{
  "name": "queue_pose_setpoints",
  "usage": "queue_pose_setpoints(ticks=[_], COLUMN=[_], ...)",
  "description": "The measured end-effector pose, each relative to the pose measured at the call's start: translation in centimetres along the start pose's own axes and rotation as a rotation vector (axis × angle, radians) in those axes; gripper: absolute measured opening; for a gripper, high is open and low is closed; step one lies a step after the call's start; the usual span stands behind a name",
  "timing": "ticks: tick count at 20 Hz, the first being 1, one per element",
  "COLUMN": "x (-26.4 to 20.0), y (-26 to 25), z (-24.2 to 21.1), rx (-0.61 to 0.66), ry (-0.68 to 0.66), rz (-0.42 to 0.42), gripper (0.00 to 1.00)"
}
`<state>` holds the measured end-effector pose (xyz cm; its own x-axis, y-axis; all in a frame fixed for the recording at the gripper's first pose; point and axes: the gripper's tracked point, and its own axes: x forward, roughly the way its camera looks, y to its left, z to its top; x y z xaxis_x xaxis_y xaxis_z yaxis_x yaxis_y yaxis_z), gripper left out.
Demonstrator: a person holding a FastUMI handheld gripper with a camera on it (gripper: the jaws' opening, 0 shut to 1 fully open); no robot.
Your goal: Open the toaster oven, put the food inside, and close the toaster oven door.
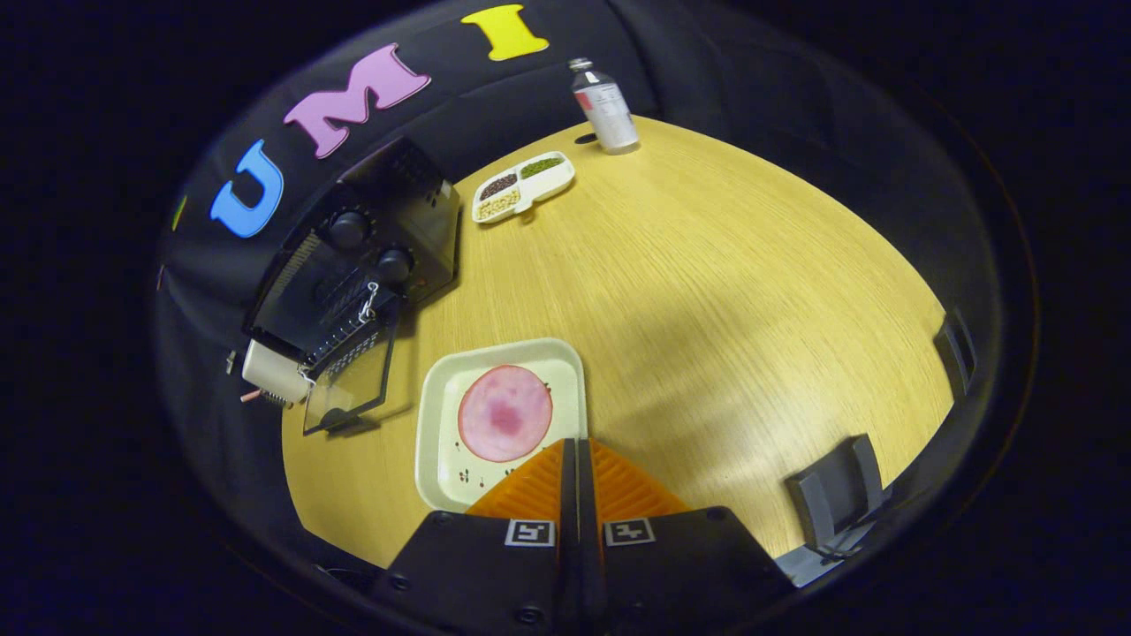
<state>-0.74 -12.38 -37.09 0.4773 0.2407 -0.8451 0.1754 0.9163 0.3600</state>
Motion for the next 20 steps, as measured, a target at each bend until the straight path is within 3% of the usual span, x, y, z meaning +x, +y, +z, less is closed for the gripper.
queue_pose_setpoints(ticks=[1,3,7,9,10,12,15,20], x=[0.4,0.9,1.4,1.8,2.0,1.9,1.9,1.2], y=[-0.4,-1.1,-1.2,-1.2,-1.0,-0.7,0.0,0.9], z=[0.0,-0.6,-1.5,-1.6,-1.6,-1.1,-1.3,-2.2], rx=[-0.030,-0.069,-0.100,-0.109,-0.092,-0.040,0.129,0.590], ry=[0.017,0.056,0.130,0.143,0.166,0.155,0.130,0.098], rz=[-0.031,-0.079,-0.112,-0.132,-0.127,-0.109,-0.039,0.141], gripper=[0.06,0.16,0.28,0.24,0.12,0.07,0.06,0.06])
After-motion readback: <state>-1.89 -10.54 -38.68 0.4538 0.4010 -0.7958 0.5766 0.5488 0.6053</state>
